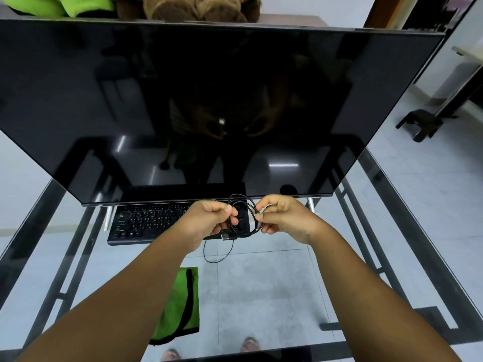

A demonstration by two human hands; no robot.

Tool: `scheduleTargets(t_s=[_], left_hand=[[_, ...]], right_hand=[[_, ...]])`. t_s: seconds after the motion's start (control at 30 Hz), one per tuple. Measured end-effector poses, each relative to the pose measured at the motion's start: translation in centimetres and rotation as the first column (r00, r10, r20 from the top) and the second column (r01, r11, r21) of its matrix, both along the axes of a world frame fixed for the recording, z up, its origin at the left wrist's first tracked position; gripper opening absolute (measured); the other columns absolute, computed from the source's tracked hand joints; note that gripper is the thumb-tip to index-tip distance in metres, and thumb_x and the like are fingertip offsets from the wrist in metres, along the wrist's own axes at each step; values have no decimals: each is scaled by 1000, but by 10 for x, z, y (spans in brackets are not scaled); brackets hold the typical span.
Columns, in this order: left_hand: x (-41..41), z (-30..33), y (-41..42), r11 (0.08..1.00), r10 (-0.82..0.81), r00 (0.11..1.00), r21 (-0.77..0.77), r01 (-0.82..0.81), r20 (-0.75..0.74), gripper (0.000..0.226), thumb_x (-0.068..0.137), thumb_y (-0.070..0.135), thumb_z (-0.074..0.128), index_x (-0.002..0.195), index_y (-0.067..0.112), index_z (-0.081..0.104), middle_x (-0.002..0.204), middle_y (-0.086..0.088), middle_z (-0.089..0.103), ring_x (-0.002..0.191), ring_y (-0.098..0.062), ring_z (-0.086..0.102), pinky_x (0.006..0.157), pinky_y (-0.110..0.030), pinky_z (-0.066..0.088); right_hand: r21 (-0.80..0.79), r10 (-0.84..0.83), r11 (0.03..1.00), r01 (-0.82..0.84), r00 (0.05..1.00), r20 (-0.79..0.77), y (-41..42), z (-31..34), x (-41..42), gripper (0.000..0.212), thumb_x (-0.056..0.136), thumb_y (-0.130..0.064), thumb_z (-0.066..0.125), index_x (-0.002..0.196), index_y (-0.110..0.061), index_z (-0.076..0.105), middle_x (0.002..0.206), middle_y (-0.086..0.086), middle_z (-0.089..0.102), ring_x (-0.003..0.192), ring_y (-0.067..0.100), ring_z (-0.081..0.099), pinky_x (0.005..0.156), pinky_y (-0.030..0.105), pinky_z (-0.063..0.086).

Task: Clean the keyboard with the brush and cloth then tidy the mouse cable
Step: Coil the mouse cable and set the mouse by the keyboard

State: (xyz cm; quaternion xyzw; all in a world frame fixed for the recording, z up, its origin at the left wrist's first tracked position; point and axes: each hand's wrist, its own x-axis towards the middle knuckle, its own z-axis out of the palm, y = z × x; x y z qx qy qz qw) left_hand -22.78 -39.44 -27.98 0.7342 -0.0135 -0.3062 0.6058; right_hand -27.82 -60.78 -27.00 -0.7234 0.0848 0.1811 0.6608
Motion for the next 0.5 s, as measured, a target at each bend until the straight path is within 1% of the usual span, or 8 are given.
scheduleTargets(t_s=[0.03,0.07,0.13,0.23,0.27,0.37,0.43,0.5], left_hand=[[1,1,0,1000,-14,1000,5,14,5,19,98,18,55,92,13,72,82,-1,74,69,-9,55,64,-21,42],[1,2,-1,1000,-27,1000,5,27,4,19,99,17,55,91,12,72,81,-1,73,69,-9,55,63,-20,43],[1,4,-2,999,-37,999,-7,37,-5,19,99,15,54,89,10,71,79,-4,72,71,-11,55,62,-18,47],[1,6,-4,999,-39,999,-8,39,3,21,99,13,54,87,10,71,77,-4,71,72,-14,57,66,-21,49],[1,6,-4,999,-43,999,-4,43,9,22,99,14,54,86,10,71,77,-5,71,74,-15,59,68,-23,50],[-1,5,-5,999,-51,999,1,51,13,22,99,13,53,85,10,70,78,-6,71,77,-17,62,70,-24,52],[-2,4,-5,999,-51,998,2,51,20,22,99,12,53,84,9,70,77,-6,71,75,-18,60,68,-23,52],[-2,4,-5,999,-53,999,-7,53,12,22,99,12,53,85,8,70,76,-7,71,75,-19,62,73,-29,55]], right_hand=[[-7,-9,1000,9,1000,13,0,0,0,3,90,-8,67,92,-7,65,73,8,69,63,17,62,60,23,51],[-17,-23,1000,23,999,27,0,0,1,6,91,-11,68,91,-5,66,73,7,69,63,16,62,61,24,51],[-23,-41,999,43,998,48,0,1,1,7,91,-10,67,96,-6,65,72,7,69,62,17,63,61,26,51],[-38,-16,999,18,998,66,0,2,1,34,91,-4,65,121,-21,60,72,12,70,61,20,65,60,27,52],[-51,13,999,-10,998,64,1,4,1,38,91,-3,64,124,-23,60,75,15,70,62,21,65,60,26,52],[-83,75,994,-71,996,44,1,6,2,32,92,-2,60,118,-19,67,81,23,71,65,24,66,61,28,53],[-109,74,992,-69,996,46,2,7,3,27,92,-2,60,111,-18,71,80,21,72,64,23,67,60,28,53],[-133,57,990,-49,997,60,2,6,3,25,92,-2,61,104,-18,75,80,19,73,63,20,67,61,28,54]])
